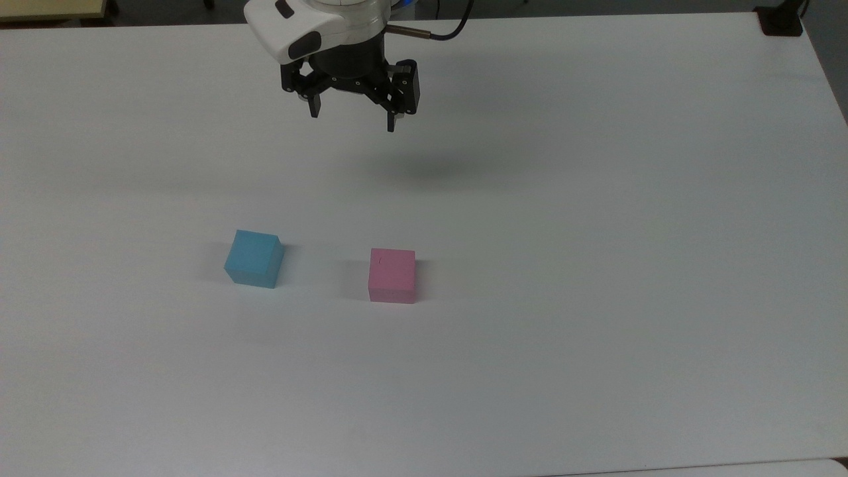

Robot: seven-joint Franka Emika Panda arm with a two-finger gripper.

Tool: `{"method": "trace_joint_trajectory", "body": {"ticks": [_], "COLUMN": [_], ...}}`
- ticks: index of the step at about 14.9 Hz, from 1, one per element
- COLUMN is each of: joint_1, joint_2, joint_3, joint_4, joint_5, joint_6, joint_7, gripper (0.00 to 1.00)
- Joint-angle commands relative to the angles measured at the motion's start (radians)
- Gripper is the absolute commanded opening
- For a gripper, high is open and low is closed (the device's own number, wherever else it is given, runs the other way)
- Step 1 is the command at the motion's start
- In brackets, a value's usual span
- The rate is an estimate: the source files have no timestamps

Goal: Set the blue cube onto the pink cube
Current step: 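Move the gripper down over the light-blue cube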

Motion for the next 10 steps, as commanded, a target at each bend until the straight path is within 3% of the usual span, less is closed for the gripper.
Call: {"method": "trace_joint_trajectory", "body": {"ticks": [1, 8, 10], "joint_1": [-0.017, -0.018, -0.046], "joint_2": [-0.027, -0.02, -0.003], "joint_3": [-0.007, -0.009, -0.007], "joint_4": [-0.021, -0.021, -0.024], "joint_5": [0.023, 0.023, 0.026], "joint_6": [0.001, 0.005, 0.048], "joint_7": [-0.057, -0.064, -0.128], "gripper": [1.0, 1.0, 1.0]}}
